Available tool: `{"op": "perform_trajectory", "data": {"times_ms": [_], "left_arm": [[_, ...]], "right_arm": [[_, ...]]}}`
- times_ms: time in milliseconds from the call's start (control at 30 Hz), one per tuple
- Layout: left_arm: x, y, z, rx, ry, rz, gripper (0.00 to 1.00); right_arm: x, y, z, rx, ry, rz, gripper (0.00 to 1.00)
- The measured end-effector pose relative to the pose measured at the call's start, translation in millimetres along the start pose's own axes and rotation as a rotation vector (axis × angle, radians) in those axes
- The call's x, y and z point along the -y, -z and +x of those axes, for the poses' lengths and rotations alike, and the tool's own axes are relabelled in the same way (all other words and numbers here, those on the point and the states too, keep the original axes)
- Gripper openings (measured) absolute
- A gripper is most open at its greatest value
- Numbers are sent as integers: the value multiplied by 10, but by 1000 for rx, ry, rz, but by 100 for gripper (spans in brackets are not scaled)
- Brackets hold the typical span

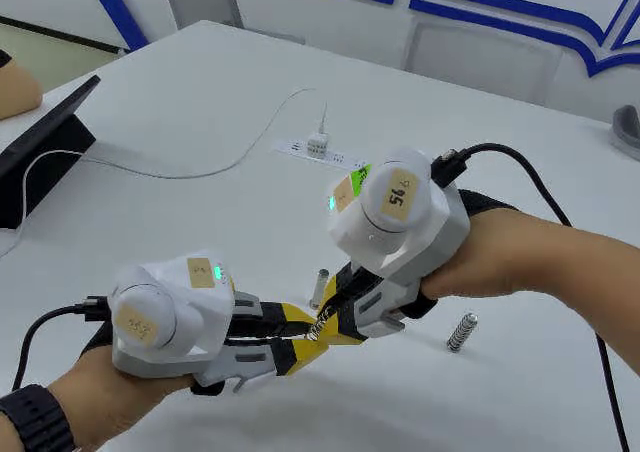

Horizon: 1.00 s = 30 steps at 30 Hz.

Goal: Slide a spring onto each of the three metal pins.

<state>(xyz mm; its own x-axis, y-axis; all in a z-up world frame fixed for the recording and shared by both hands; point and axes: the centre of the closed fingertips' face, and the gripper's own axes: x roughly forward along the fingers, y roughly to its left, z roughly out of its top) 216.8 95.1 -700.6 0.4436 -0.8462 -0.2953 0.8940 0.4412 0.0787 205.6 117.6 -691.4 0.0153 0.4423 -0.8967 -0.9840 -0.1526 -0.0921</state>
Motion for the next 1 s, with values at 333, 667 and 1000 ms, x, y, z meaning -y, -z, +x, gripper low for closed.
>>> {"op": "perform_trajectory", "data": {"times_ms": [333,667,1000], "left_arm": [[-36,29,-14,-2,-24,-4,19],[-178,92,-89,-14,-79,-36,37],[-250,125,-118,-24,-113,-46,47]], "right_arm": [[64,10,-24,-3,13,5,12],[162,60,-86,-11,32,22,12],[301,112,-155,-20,54,39,12]]}}
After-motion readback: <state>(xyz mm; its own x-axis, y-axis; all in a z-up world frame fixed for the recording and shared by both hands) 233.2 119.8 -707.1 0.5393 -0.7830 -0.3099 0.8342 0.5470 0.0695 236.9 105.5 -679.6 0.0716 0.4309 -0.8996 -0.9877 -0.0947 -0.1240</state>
